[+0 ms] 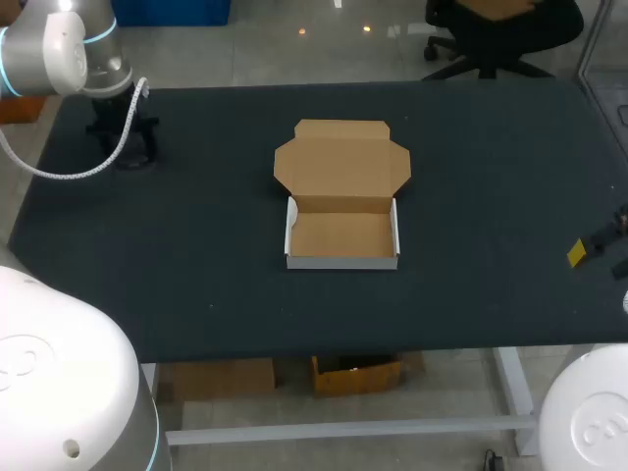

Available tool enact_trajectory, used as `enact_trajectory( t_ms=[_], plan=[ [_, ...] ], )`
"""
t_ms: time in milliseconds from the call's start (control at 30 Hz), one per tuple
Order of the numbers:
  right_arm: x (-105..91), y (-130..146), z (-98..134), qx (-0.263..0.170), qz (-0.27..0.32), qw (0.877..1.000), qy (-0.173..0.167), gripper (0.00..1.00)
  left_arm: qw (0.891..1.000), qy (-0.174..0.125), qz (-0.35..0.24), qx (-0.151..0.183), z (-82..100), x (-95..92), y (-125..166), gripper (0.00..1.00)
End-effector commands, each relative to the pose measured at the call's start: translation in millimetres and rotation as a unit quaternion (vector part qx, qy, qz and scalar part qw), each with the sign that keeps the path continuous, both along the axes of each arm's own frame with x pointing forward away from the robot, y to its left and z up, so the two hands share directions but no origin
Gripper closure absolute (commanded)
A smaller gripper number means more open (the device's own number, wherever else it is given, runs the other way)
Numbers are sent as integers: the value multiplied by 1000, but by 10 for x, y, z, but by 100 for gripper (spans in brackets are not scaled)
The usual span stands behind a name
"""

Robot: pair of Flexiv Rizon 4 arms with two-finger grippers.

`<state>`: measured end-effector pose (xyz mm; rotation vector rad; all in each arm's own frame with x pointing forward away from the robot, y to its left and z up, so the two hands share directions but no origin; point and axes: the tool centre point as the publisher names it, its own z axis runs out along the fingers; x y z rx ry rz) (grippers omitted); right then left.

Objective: Assemble the packaging by folding the flat box into shape, placing the metal phone stand inside, and closing the box properly

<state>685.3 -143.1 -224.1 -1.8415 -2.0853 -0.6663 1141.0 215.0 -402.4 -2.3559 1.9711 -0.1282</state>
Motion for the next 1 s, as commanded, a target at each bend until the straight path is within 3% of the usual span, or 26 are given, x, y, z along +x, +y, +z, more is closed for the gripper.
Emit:
enact_trajectory(
  t_ms=[33, 100, 767, 1000],
  plan=[
    [-8, -6, 8, 1, 0, 1000, 0, 0, 1000, 5, 1, 4, -31, 52, -6, 72],
    [-8, -6, 8, 1, 0, 1000, 0, 0, 1000, 3, 2, 4, -12, 47, 2, 100],
    [-8, -6, 8, 1, 0, 1000, 0, 0, 999, -21, -32, -3, 264, -206, -89, 100],
    [103, -117, -50, -21, 31, 995, -90, 0, 998, -14, -56, -1, 362, -313, -169, 100]
  ],
)
